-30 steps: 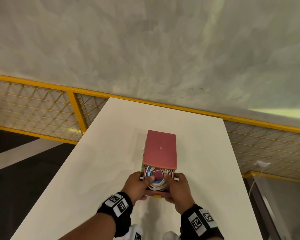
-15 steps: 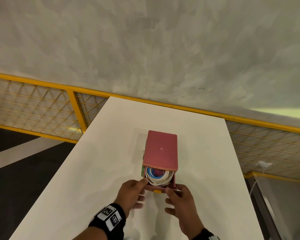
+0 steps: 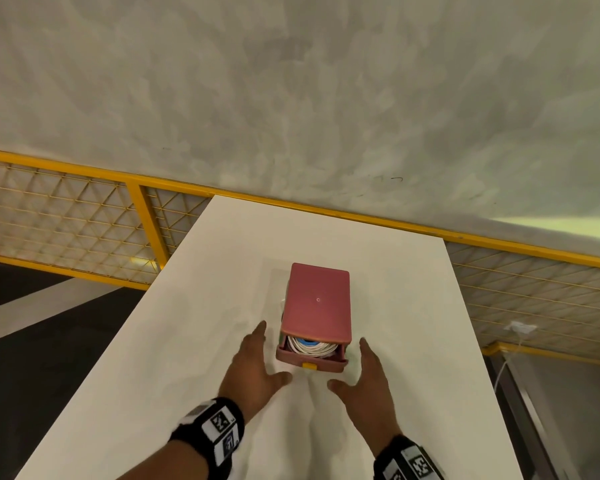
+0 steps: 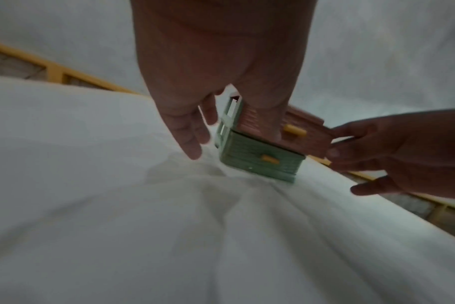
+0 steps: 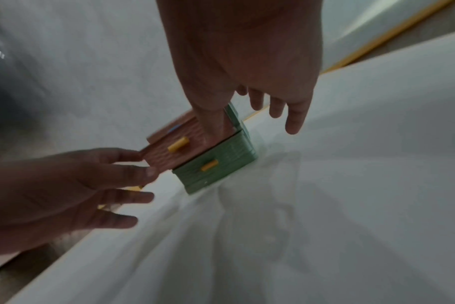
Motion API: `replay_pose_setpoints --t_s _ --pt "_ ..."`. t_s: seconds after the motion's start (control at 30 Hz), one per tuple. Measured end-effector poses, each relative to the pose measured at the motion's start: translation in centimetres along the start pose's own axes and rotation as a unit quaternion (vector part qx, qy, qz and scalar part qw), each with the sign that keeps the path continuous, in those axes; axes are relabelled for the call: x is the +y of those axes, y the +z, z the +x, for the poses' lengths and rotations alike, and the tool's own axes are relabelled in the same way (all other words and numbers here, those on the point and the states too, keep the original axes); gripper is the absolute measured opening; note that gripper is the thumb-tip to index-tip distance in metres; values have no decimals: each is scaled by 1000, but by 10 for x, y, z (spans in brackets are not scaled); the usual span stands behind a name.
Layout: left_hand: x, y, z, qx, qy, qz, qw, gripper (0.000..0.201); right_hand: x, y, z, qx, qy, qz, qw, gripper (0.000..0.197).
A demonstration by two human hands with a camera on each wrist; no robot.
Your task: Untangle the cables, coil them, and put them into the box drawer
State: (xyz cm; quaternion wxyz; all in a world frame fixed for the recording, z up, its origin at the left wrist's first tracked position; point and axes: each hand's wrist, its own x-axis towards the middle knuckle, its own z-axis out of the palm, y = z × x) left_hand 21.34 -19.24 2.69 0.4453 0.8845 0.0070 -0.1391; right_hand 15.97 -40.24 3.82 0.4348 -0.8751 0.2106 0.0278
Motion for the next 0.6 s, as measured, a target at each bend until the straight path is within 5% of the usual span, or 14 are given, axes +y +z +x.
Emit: replay_pose_setpoints --t_s 0.1,0.17,0.37,0.6 --pt "11 -8 14 -36 38 4 999 110 -11 -5 9 -30 -36 -1 999 90" --pt "20 -9 24 -60 75 -4 995 91 -17 -7 15 -31 -65 17 997 61" --pt "20 3 36 28 82 -32 996 39 -17 1 34 57 -55 68 995 32" --pt "15 6 39 17 65 -41 997 58 -12 7 31 43 -32 103 993 41"
